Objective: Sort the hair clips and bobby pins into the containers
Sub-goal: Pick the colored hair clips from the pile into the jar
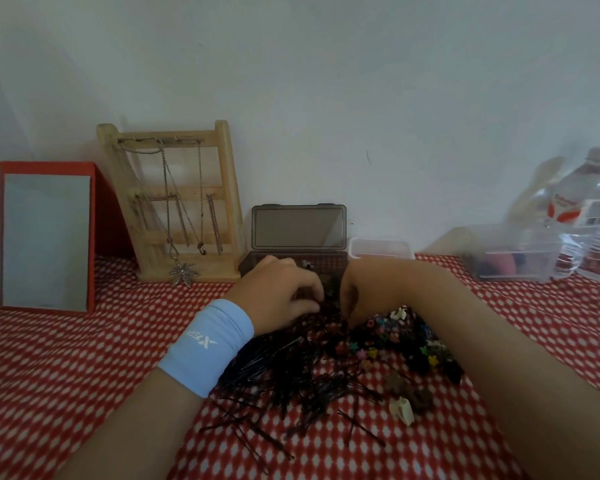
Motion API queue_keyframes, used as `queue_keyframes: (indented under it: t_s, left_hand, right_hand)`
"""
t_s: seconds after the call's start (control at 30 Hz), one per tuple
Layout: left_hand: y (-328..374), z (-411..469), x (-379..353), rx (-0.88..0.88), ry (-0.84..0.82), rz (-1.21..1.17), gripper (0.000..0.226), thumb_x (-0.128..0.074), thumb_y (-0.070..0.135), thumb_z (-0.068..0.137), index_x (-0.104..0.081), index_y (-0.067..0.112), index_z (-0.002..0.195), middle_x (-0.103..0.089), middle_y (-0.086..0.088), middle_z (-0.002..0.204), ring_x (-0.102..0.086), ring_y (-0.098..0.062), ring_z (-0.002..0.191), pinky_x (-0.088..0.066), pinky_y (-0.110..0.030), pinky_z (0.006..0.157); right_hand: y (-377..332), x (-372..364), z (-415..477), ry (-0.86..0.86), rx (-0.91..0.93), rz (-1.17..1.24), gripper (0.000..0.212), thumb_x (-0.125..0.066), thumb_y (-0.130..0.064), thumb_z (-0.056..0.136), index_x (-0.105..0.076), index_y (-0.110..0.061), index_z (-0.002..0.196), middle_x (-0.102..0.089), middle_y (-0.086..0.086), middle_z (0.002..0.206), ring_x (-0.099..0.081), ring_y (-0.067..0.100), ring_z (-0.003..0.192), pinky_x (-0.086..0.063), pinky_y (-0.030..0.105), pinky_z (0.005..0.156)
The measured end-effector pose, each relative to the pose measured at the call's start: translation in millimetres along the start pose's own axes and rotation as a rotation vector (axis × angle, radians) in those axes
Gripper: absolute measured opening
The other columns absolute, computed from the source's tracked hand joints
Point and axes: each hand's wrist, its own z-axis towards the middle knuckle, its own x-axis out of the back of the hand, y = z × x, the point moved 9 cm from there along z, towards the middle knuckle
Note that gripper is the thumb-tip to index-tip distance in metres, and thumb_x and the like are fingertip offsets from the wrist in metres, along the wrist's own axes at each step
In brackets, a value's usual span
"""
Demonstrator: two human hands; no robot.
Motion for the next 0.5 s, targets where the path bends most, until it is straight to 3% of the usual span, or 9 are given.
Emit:
queue_keyframes:
  t_s: [0.07,0.13,0.3,0.4,0.5]
  left_hand:
    - [-6.3,-2.8,14.5,0.061,0.021,-0.083,0.011,-0.067,0.042,0.087,-0.068,0.038,0.097,-0.058,0.021,0.081,-0.056,0.005,0.077,-0.047,-0.022,0.075]
    - [-20.2,-6.4,26.9,0.131,0.036,-0.036,0.01,-0.068,0.041,0.087,-0.067,0.036,0.096,-0.056,0.024,0.072,-0.053,0.008,0.066,-0.042,-0.016,0.062]
    - [-67.5,-19.1,21.0,0.357,-0.129,0.083,0.02,-0.062,0.046,0.09,-0.068,0.032,0.101,-0.067,0.011,0.098,-0.062,-0.009,0.088,-0.054,-0.033,0.082]
    - [-75.4,-22.4,24.4,0.433,-0.101,0.064,0.039,-0.054,0.06,0.089,-0.066,0.026,0.103,-0.066,0.005,0.101,-0.061,-0.014,0.091,-0.054,-0.036,0.085]
    - [-71.8,-25.9,10.6,0.486,-0.235,0.017,0.061,-0.06,0.073,0.076,-0.065,0.021,0.107,-0.068,0.003,0.101,-0.063,-0.015,0.091,-0.054,-0.038,0.086]
  right_hand:
    - [-2.7,-2.4,1.5,0.007,-0.005,-0.032,0.017,-0.077,-0.032,0.085,-0.079,-0.029,0.102,-0.063,-0.024,0.084,-0.06,-0.004,0.079,-0.052,0.016,0.075]
    - [-5.0,-4.7,2.4,0.008,-0.013,-0.051,0.016,-0.077,-0.032,0.086,-0.078,-0.028,0.102,-0.063,-0.022,0.088,-0.062,0.001,0.085,-0.055,0.021,0.082]
    - [-8.6,-7.2,2.1,-0.005,-0.013,-0.072,0.011,-0.076,-0.029,0.085,-0.076,-0.027,0.095,-0.065,-0.018,0.089,-0.061,0.002,0.083,-0.055,0.022,0.079]
    - [-8.3,5.4,0.0,0.069,-0.005,-0.017,0.006,-0.074,-0.03,0.086,-0.071,-0.028,0.091,-0.064,-0.018,0.087,-0.06,0.0,0.081,-0.051,0.018,0.072]
    - [-12.3,20.1,-2.1,0.157,0.031,0.06,0.007,-0.073,-0.035,0.087,-0.068,-0.032,0.09,-0.064,-0.018,0.087,-0.059,-0.001,0.081,-0.048,0.018,0.071]
